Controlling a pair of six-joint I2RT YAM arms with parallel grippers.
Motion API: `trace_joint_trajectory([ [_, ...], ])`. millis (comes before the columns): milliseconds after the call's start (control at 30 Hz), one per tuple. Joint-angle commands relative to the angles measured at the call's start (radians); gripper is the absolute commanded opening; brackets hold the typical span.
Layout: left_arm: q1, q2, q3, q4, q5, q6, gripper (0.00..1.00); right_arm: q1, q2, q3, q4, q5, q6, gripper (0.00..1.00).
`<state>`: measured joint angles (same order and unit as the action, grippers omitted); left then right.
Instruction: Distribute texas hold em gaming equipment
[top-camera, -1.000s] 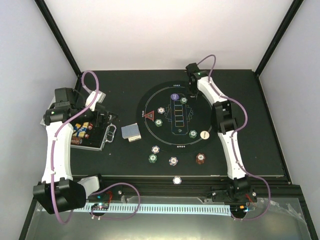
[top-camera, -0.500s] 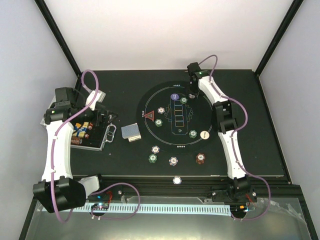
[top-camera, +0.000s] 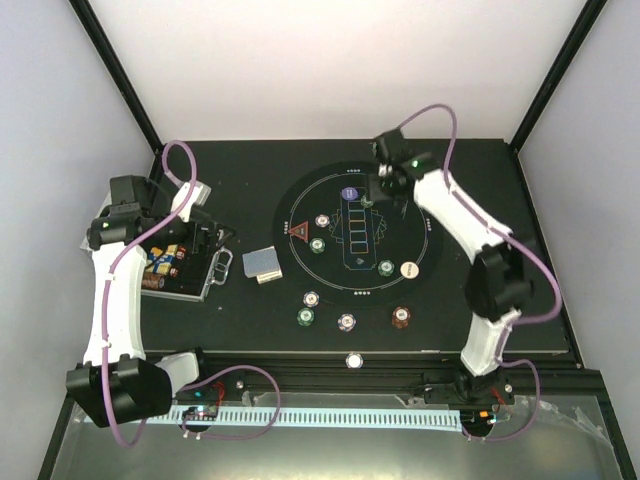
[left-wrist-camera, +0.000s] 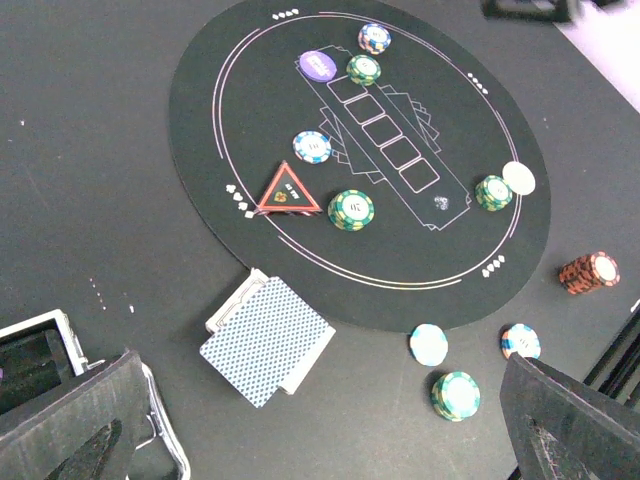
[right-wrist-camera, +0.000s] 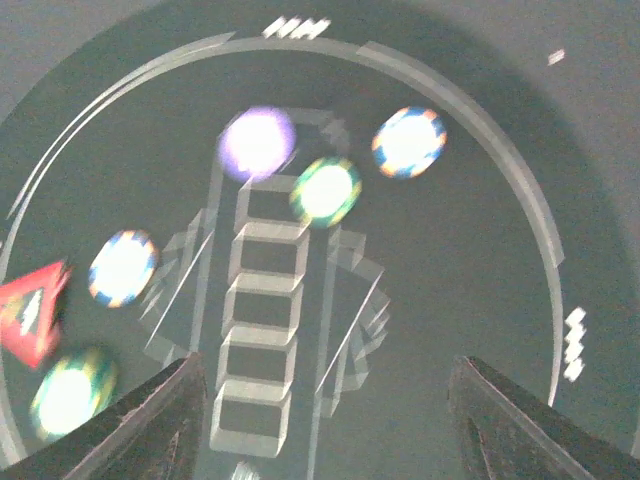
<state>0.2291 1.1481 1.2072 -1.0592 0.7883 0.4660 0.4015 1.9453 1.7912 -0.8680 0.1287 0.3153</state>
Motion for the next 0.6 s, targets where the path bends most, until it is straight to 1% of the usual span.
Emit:
trace_joint_trajectory([
  [0,0.008,-0.046,0.025,-0.049,-0.019,0.005,0.99,0.180,-0.253,-0.357,0.135,0.020,0.048,0.70],
  [33,0.007,-0.054,0.020,-0.054,-0.025,0.007,0.99,0.231,-0.316,-0.420,0.140,0.036,0.073,0.71],
  [100,0.008,-0.076,0.010,-0.063,-0.033,0.012,0.99,0.347,-0.389,-0.551,0.160,0.028,0.120,0.74],
  [233,0.007,-0.112,-0.006,-0.065,-0.021,0.008,0.99,0.511,-0.463,-0.744,0.197,0.009,0.223,0.78],
  [367,0.008,-0.142,-0.015,-0.060,0.004,-0.007,0.99,0.600,-0.468,-0.852,0.239,-0.007,0.296,0.80],
  [567,0.007,-0.155,-0.006,-0.073,0.013,-0.009,0.99,0.676,-0.396,-0.893,0.278,-0.042,0.336,0.82],
])
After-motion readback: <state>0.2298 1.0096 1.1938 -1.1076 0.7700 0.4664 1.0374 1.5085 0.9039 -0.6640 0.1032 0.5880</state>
